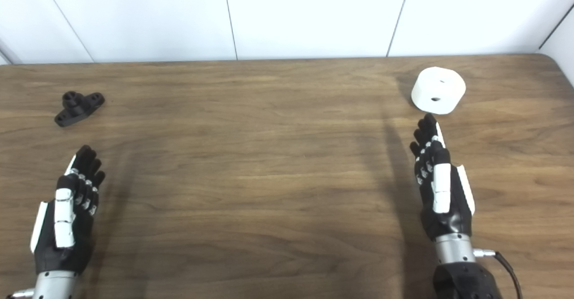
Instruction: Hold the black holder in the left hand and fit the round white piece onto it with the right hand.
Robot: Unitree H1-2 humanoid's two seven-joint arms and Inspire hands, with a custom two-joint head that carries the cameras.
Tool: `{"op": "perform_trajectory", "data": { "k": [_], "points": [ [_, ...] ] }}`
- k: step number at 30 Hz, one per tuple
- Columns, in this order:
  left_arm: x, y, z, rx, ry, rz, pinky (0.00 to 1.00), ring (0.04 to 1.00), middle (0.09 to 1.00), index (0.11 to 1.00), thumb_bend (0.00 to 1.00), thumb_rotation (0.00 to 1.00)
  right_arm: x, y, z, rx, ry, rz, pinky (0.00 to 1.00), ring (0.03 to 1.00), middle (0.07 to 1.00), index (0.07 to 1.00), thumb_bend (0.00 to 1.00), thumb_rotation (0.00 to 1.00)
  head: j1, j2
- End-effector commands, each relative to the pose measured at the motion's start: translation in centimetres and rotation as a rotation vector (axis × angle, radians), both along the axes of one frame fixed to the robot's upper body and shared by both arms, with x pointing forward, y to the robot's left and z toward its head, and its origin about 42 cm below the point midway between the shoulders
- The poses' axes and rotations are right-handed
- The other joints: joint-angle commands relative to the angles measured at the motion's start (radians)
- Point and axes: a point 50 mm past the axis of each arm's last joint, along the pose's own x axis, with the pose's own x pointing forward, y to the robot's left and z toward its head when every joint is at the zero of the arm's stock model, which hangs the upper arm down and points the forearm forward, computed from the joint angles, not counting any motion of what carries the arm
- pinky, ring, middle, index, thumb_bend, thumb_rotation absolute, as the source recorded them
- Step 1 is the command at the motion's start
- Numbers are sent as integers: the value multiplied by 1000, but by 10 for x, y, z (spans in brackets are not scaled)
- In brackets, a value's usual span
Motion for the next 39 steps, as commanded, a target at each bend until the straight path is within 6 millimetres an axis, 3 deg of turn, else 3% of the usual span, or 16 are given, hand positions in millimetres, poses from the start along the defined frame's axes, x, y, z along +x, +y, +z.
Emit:
{"op": "perform_trajectory", "data": {
  "k": [1,15,24,35,39],
  "points": [
    [2,1,9,25,-69,2,1000,1000,988,969,511,956,-43,2,-18,23,89,-24,1000,1000,1000,1000,594,1000,-1,1],
    [2,1,8,32,-67,6,1000,993,982,962,514,950,-42,1,-19,15,91,-26,1000,1000,1000,999,602,1000,5,-5],
    [-6,-6,0,59,-58,3,1000,993,973,958,527,952,-49,-7,-26,-3,109,-25,1000,1000,1000,1000,595,1000,132,-93],
    [-14,-22,-17,72,-38,6,1000,991,979,956,451,988,-52,-20,-41,-10,114,-24,1000,1000,1000,1000,628,1000,268,-227],
    [-15,-27,-21,77,-28,7,1000,993,981,954,413,998,-51,-22,-46,4,123,-24,1000,1000,1000,1000,652,1000,285,-254]
  ]
}}
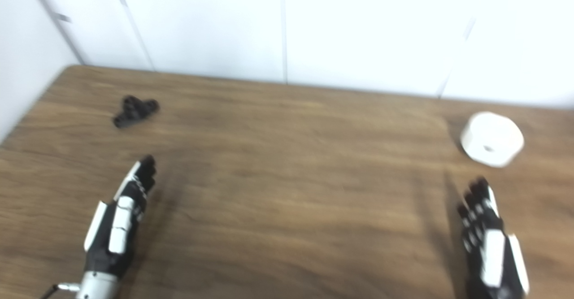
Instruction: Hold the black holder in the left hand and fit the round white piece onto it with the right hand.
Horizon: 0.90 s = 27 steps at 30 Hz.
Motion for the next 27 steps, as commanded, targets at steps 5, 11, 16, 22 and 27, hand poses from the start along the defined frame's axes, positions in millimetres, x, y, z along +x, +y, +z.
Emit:
{"op": "perform_trajectory", "data": {
  "k": [5,11,16,22,27],
  "points": [
    [-8,-15,-14,-26,2,14,1000,1000,993,966,395,1000,-47,-5,-25,-9,102,-19,1000,1000,1000,996,727,1000,12,-31],
    [-10,-18,-18,-34,7,24,1000,999,990,964,389,968,-46,-5,-29,-26,94,-13,1000,1000,1000,1000,729,1000,17,-56],
    [-10,-19,-21,-18,9,31,1000,1000,992,967,366,972,-46,-6,-31,-26,92,-5,1000,1000,1000,1000,720,1000,42,-67],
    [-10,-19,-24,49,21,54,1000,995,976,964,469,905,-46,-7,-33,-37,87,16,1000,1000,1000,1000,687,1000,55,-73],
    [-14,-16,-18,93,30,91,1000,988,974,960,416,635,-46,-7,-35,-39,87,28,1000,1000,1000,1000,684,1000,56,-77]
  ]
}}
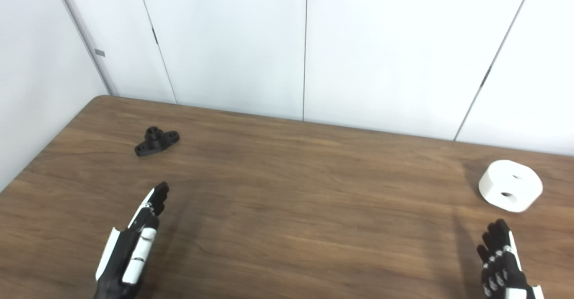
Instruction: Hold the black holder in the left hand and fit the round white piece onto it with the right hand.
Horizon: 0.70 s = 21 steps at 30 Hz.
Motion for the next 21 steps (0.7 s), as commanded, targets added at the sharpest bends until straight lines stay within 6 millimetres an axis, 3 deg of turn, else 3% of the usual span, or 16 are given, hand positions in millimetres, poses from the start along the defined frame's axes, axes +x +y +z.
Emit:
{"op": "perform_trajectory", "data": {
  "k": [1,5,13,21],
  "points": [
    [-11,-8,-13,7,60,50,1000,985,974,961,413,595,-46,-7,-34,4,138,-18,1000,1000,1000,1000,684,1000,0,1],
    [-8,-3,0,94,39,83,909,952,958,951,424,469,-45,-7,-36,3,138,-18,1000,1000,1000,1000,670,1000,0,2],
    [16,20,36,128,-63,147,919,938,938,926,569,184,-42,-7,-35,0,139,-18,1000,1000,1000,1000,649,1000,-4,15],
    [33,44,66,192,-83,253,906,943,937,909,759,215,-42,-8,-35,6,139,-20,1000,1000,1000,1000,634,1000,2,14]
  ]
}}
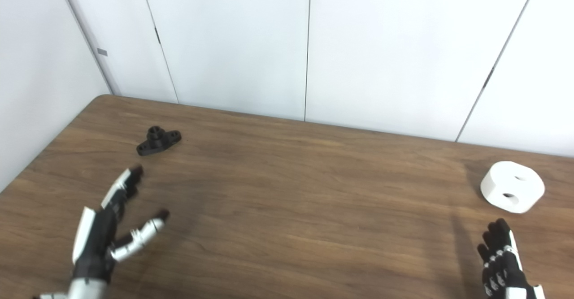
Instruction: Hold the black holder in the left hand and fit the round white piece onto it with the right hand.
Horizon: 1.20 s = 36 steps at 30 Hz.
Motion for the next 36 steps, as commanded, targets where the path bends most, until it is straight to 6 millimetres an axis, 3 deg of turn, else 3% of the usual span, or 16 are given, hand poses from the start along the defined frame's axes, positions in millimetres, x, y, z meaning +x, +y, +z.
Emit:
{"op": "perform_trajectory", "data": {
  "k": [1,3,6,10,18,23,36],
  "points": [
    [1,9,20,74,-29,42,885,934,936,908,781,241,-42,-6,-35,15,148,-27,1000,1000,1000,1000,639,1000,0,0],
    [4,15,28,123,-4,70,877,928,941,906,835,318,-42,-6,-36,16,147,-29,1000,1000,1000,1000,646,1000,0,0],
    [11,24,36,147,17,80,968,979,970,906,870,345,-42,-6,-35,16,150,-29,1000,1000,1000,1000,655,1000,-1,3],
    [19,33,44,229,63,103,994,999,993,919,879,367,-42,-6,-35,21,147,-27,1000,1000,1000,1000,647,1000,0,4],
    [48,54,57,400,112,158,1000,1000,956,904,845,414,-40,-5,-34,21,148,-31,1000,1000,998,1000,671,1000,1,17],
    [68,68,62,489,130,190,1000,996,944,887,850,397,-40,-4,-33,13,149,-28,1000,1000,1000,1000,691,1000,-3,17],
    [127,94,60,658,225,242,1000,982,929,860,913,509,-42,0,-34,8,155,-35,1000,999,983,989,719,1000,-18,24]
  ]
}}
